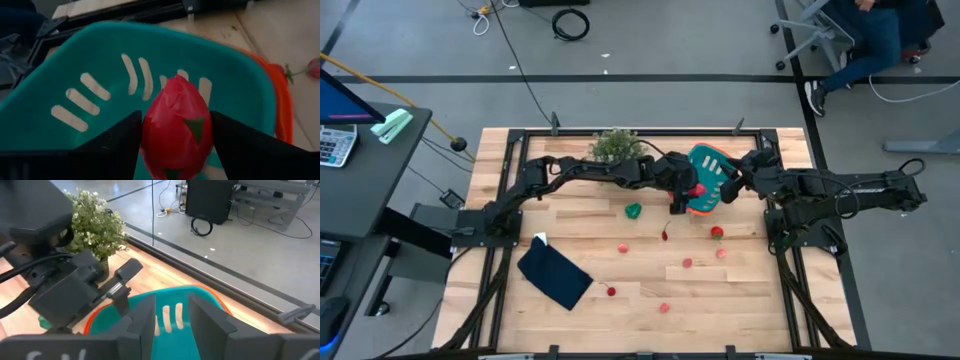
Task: Pick and placing Produce into tupperware
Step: Put the red dragon fruit into the basket
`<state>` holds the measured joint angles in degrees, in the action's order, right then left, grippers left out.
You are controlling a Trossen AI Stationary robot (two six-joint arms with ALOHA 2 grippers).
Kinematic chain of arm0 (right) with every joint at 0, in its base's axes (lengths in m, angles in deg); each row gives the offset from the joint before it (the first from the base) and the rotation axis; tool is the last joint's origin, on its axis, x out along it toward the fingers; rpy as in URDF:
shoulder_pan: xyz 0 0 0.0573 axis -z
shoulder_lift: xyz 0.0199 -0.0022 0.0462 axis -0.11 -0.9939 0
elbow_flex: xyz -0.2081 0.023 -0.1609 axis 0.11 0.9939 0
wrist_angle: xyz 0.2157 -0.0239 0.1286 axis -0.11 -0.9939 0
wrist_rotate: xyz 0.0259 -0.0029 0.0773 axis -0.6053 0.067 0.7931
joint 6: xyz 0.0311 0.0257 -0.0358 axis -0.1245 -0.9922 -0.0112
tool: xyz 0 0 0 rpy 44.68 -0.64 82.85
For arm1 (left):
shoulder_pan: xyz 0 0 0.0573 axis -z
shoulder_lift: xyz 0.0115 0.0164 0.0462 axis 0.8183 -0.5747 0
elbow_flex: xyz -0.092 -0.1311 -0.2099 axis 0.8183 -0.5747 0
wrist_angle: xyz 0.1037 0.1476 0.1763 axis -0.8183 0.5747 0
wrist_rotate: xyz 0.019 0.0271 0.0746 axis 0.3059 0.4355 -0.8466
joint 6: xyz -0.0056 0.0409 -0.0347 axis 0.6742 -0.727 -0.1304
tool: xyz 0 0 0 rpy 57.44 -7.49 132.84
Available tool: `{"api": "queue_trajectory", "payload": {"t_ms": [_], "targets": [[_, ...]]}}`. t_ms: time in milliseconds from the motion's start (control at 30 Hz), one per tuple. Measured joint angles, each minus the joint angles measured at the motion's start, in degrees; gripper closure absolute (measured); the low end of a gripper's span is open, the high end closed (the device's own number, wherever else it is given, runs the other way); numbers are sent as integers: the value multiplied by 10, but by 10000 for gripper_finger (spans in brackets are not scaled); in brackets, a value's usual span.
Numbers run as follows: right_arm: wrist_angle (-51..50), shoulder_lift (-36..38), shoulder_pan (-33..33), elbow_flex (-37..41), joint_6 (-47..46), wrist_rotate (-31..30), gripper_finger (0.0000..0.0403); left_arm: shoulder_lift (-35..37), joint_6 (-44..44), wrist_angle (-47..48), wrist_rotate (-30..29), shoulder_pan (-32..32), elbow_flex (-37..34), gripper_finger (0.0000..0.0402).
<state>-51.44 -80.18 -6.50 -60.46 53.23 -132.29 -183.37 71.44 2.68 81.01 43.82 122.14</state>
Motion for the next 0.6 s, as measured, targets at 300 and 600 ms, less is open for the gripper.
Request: {"api": "queue_trajectory", "payload": {"t_ms": [300, 600], "targets": [[1, -1, 0, 0, 5, -1, 279, -4, -62, 4, 0, -4, 0, 162], [1, -1, 0, 0, 6, -2, 279, -4, -65, -4, 0, -3, 0, 161]]}}
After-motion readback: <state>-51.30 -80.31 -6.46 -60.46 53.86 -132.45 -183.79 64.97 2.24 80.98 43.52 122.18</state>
